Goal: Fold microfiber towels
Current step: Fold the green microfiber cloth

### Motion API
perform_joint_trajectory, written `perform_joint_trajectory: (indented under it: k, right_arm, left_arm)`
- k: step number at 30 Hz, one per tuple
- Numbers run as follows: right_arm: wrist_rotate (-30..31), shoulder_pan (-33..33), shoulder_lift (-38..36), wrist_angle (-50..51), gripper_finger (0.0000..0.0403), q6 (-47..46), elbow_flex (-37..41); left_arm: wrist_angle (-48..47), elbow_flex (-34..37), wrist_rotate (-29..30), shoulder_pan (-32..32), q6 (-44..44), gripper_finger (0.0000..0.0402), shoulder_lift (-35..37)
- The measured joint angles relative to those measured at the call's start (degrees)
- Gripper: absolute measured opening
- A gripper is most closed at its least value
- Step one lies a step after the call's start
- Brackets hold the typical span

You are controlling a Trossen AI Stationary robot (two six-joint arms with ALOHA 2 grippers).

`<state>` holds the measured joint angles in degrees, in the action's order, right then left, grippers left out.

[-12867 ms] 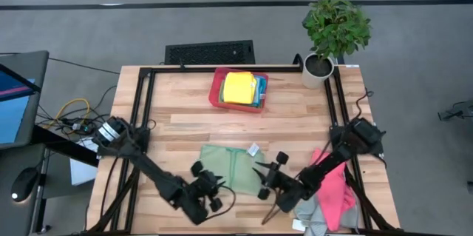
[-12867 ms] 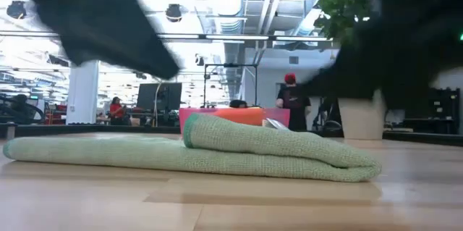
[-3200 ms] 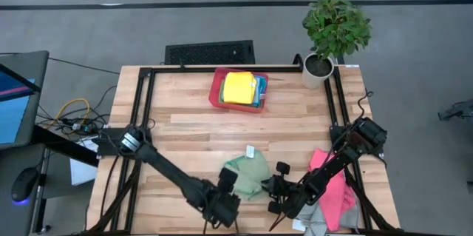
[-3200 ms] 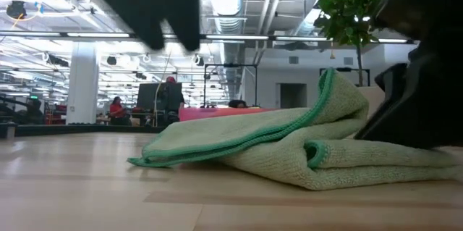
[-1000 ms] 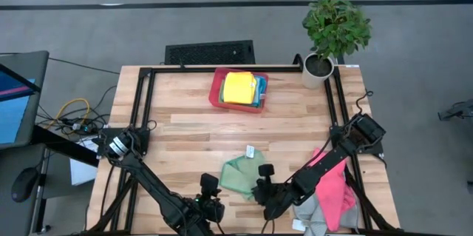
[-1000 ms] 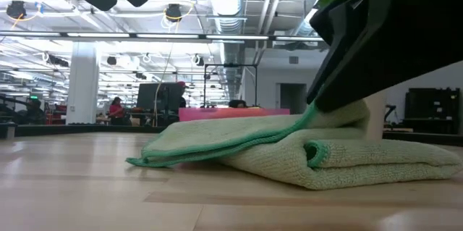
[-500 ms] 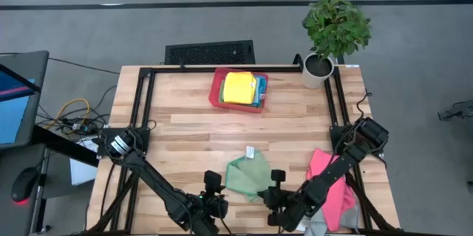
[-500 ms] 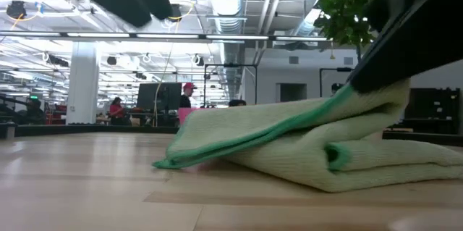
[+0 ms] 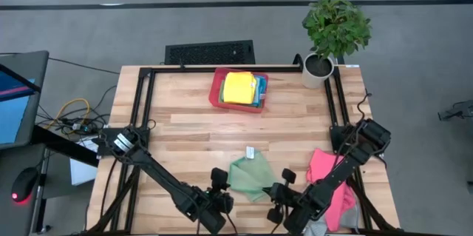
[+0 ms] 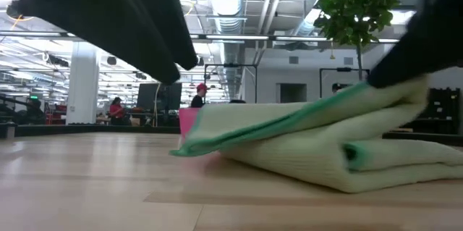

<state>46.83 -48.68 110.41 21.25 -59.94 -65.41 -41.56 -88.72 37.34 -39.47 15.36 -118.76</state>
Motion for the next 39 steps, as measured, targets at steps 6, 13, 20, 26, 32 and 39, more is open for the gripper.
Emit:
perform_joint_trajectory:
  k: [6,13,20,26,32,39]
  right_arm:
    - [0.0,-0.7,0.0,3.4,0.0039,-7.7,0.0]
    - [-0.1,-0.7,0.0,3.4,0.0033,-7.8,0.0]
    - [-0.2,-0.6,0.0,3.4,0.0031,-7.7,0.0]
    - [-0.4,-0.3,0.0,3.5,0.0036,-7.6,0.0]
    - [-0.4,-0.3,0.0,3.5,0.0029,-7.6,0.0]
    - [-0.4,-0.3,0.0,3.6,0.0036,-7.6,0.0]
  left_arm:
    - [5.3,4.7,0.5,-0.1,-3.8,0.0145,0.0]
    - [13.3,9.7,0.9,0.2,-14.9,0.0162,0.0]
    - [22.3,14.3,0.7,0.3,-22.8,0.0213,0.0]
    - [27.6,16.4,4.6,1.2,-27.7,0.0247,0.0]
    - [27.8,16.5,0.2,3.3,-28.6,0.0238,-0.4]
    - [28.5,16.5,1.4,4.4,-28.5,0.0173,-1.2]
